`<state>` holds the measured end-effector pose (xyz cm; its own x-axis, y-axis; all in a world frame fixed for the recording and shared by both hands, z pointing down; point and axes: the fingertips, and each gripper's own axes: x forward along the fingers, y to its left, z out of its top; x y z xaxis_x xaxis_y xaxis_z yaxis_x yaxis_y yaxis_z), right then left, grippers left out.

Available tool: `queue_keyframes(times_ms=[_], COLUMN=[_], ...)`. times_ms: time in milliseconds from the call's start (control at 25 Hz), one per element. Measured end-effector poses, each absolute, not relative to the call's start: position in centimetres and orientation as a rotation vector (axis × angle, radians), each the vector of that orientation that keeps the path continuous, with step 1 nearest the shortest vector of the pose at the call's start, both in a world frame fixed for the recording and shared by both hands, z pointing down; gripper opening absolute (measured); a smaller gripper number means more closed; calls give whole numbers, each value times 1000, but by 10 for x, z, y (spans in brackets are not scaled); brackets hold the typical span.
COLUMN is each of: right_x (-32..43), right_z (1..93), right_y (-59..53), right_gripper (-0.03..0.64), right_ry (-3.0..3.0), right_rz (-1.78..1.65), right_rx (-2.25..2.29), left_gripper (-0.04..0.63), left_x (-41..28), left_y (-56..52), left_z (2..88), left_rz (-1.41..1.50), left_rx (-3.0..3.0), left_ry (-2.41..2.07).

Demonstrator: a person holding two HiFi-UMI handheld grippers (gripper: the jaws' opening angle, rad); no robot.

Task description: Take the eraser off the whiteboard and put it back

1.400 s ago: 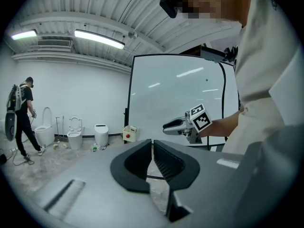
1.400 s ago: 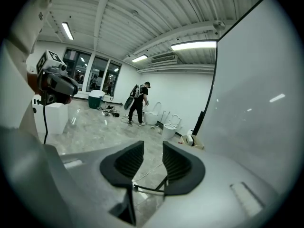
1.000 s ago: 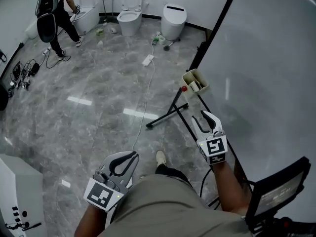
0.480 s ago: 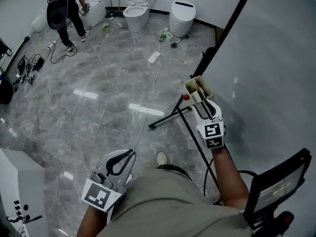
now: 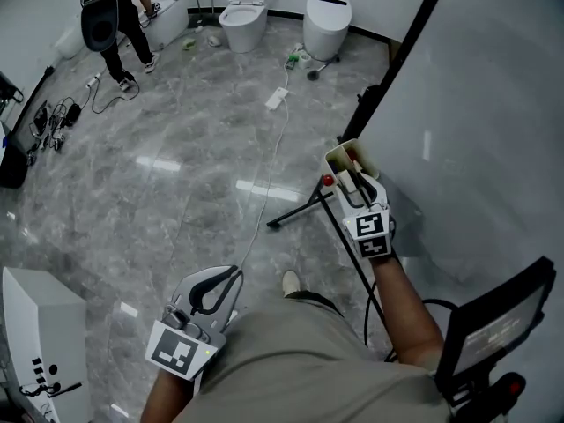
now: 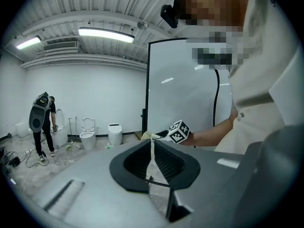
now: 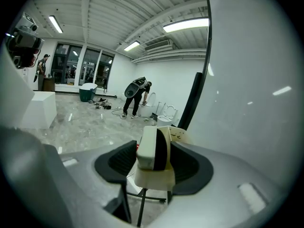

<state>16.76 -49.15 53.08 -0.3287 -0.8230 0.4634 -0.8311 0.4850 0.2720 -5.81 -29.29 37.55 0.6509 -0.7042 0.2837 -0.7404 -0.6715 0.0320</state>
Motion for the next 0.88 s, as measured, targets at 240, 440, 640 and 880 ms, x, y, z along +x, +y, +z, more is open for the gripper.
queue_keyframes(times_ms=[240, 440, 640, 880], right_x=[162, 158, 166, 143], right_z=[537, 538, 541, 521], right_y=[-492, -487, -501, -457], right_gripper=[212, 189, 173, 165], right_ry=[-2205, -2203, -2209, -2208], right_rz=[17, 15, 37, 2], right_rx=[1338, 1357, 1352, 1370], left_gripper=[29, 29, 29, 29], left_x=[-55, -58, -55, -90], left_y=[-296, -290, -298, -244], left_z=[378, 378, 381, 374], left_rz=[391, 380, 386, 351], left_rx=[2706, 2701, 2684, 2700], left_ry=[-1204, -1217, -1239, -1256])
